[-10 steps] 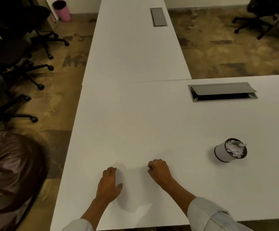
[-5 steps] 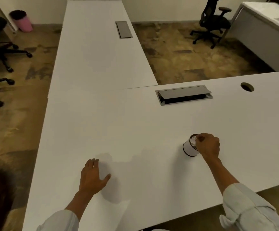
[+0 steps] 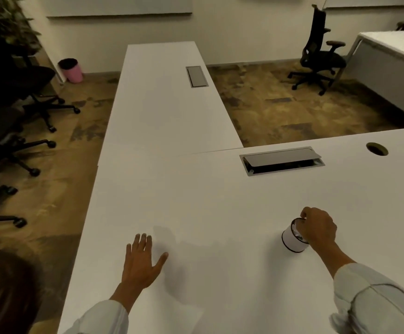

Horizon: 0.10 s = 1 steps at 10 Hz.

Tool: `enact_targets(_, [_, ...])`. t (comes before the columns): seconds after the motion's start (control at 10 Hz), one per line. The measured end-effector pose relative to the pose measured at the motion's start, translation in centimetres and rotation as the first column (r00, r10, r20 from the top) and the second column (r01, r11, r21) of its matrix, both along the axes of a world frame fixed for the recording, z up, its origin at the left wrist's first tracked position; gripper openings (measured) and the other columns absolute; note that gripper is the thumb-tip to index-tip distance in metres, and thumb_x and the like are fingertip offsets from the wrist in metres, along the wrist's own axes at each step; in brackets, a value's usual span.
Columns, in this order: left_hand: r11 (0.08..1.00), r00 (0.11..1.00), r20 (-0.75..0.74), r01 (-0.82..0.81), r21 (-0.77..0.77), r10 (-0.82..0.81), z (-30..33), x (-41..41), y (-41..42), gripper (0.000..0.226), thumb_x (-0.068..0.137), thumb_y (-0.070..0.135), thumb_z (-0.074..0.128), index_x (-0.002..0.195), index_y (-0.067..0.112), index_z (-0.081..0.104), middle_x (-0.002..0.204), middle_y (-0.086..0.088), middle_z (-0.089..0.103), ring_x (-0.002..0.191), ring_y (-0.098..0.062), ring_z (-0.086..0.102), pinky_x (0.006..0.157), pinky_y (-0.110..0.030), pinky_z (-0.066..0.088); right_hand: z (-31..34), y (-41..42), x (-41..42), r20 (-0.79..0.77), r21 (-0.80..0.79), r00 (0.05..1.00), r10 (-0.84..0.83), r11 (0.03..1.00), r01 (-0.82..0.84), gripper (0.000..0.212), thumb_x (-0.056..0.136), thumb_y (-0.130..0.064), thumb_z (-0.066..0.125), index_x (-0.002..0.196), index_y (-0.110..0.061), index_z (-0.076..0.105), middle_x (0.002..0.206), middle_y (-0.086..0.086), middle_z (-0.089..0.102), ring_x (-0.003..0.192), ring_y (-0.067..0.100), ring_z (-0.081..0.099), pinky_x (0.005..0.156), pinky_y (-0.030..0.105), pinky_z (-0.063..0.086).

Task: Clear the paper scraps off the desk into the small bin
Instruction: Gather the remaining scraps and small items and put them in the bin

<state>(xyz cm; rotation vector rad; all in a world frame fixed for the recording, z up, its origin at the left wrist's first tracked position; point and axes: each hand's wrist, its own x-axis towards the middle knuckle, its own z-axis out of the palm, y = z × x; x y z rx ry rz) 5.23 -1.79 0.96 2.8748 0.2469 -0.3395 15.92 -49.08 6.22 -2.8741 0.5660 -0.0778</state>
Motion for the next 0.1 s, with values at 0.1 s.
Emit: enact_targets(0.1, [1.0, 1.0, -0.004, -0.01, 0.001, 0.01, 0.23, 0.63, 0.02, 0.12, 0.065, 0.083, -0.019, 0.152, 0.009, 0.016, 0.162, -0.009, 0.014, 0.151, -0.023, 0.003, 0.122, -0.044, 0.006, -0.52, 2.69, -0.43, 0.004, -0.174, 0.969, 0.247, 0.954, -0.243, 0.024, 0.073, -0.018, 0.067, 0.096, -0.011, 0.07, 0.092, 0.005, 0.071, 0.09, 0.028, 0.06, 0.066, 0.035, 0.05])
